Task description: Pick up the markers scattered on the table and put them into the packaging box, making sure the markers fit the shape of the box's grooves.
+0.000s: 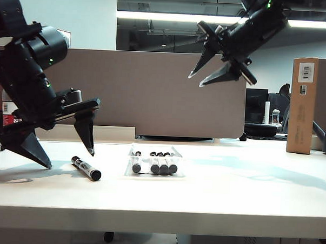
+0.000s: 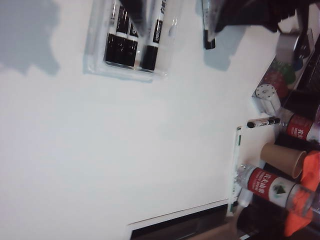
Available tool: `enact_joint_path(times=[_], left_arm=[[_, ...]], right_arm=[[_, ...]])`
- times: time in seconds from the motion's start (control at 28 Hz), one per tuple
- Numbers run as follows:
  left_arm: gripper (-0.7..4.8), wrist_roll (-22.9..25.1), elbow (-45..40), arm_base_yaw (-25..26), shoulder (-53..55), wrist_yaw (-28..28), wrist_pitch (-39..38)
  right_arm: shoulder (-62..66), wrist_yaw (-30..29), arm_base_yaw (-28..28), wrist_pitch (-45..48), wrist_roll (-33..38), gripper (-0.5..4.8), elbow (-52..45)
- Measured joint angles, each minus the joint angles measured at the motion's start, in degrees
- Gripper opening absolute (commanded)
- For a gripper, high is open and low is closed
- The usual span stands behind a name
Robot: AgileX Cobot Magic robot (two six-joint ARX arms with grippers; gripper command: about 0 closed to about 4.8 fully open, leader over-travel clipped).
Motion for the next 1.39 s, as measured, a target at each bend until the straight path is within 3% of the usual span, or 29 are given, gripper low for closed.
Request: enact_joint_path(times=[0.18, 0.29, 0.61, 0.72, 1.0, 1.14, 1.39], left_arm=[[4.12, -0.2, 6.05, 0.02, 4.24, -1.46, -3.48], [3.33, -0.15, 6.73, -0.02, 4.9, -1.95, -3.87], [3.29, -0.17, 7.1, -0.04, 5.05, -3.65, -5.9], [2.66, -0.15, 7.15, -0.07, 5.01, -4.7, -6.67], [2.62, -0.5, 7.45, -0.02, 5.42, -5.33, -7.26], [2.1, -0.57, 7.82, -0.04, 6.32, -5.33, -6.78], [2.09, -0.59, 8.17, 0.0, 7.17, -5.62, -6.99]], right_arm=[[-0.48, -0.22, -0.11, -2.36, -0.74, 1.61, -0.02], [-0.48, -0.26, -0.11, -3.65, -1.9, 1.61, -0.02], [-0.48, -0.37, -0.11, -5.29, -3.23, 1.58, -0.02], [-0.48, -0.37, -0.11, -5.31, -3.39, 1.58, -0.02], [-0.48, -0.37, -0.15, -6.25, -3.61, 1.58, -0.02], [-0.48, -0.37, -0.15, -7.19, -4.68, 1.57, -0.02], [-0.48, -0.37, -0.15, -7.41, -4.72, 1.57, -0.02]])
